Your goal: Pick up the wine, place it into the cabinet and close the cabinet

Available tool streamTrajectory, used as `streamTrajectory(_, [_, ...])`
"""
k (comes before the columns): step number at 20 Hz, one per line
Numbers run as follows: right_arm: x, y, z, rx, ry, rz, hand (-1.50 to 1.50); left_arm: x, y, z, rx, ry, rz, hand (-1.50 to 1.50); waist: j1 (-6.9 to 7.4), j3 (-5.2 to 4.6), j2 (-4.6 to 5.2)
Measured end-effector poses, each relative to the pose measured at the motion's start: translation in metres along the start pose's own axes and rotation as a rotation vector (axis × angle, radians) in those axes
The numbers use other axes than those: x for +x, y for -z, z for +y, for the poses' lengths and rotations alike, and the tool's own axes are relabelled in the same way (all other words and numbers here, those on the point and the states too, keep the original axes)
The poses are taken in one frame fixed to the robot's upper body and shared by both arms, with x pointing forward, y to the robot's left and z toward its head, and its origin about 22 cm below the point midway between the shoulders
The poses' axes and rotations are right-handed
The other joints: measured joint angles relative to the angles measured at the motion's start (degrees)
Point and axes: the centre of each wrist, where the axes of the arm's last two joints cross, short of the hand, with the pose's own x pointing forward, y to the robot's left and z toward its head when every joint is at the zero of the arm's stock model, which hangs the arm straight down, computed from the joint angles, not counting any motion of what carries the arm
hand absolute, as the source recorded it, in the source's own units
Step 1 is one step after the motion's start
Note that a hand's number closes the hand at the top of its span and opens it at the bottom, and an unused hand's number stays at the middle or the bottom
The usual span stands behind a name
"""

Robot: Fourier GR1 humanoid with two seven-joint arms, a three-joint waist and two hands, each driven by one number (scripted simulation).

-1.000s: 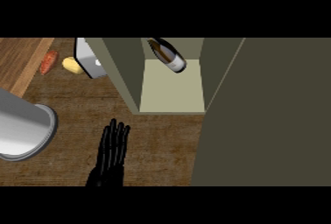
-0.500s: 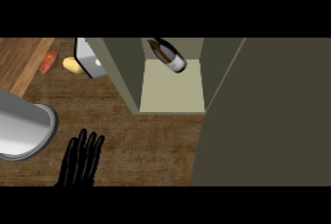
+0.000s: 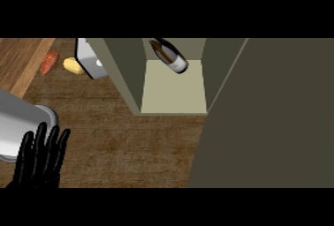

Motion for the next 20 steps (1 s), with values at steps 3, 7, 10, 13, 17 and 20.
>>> streamTrajectory(3, [0.000, 0.004, 0.012, 0.092, -0.013, -0.017, 1.50, 0.012, 0.000, 0.012, 0.018, 0.002, -0.009, -1.50, 0.21, 0.00, -0.06])
streamTrajectory(7, [0.003, 0.006, 0.027, 0.162, -0.002, -0.018, 1.50, 0.018, -0.002, 0.032, 0.033, 0.011, -0.010, -1.50, 0.11, -0.03, -0.12])
streamTrajectory(10, [0.005, 0.008, 0.042, 0.180, 0.007, -0.017, 1.50, 0.027, 0.002, 0.048, 0.043, 0.025, -0.010, -1.50, -0.01, -0.06, -0.21])
streamTrajectory(13, [0.005, 0.007, 0.045, 0.146, 0.018, -0.012, 1.50, 0.032, 0.007, 0.063, 0.048, 0.039, -0.006, -1.50, -0.16, -0.08, -0.25])
streamTrajectory(17, [0.004, 0.011, 0.051, 0.114, 0.032, -0.017, 1.50, 0.039, 0.006, 0.073, 0.037, 0.043, -0.005, -1.50, 0.11, -0.11, -0.33])
streamTrajectory(20, [0.005, 0.018, 0.061, 0.103, 0.028, -0.040, 1.50, 0.043, 0.010, 0.080, 0.027, 0.043, -0.005, -1.50, 0.14, -0.12, -0.29])
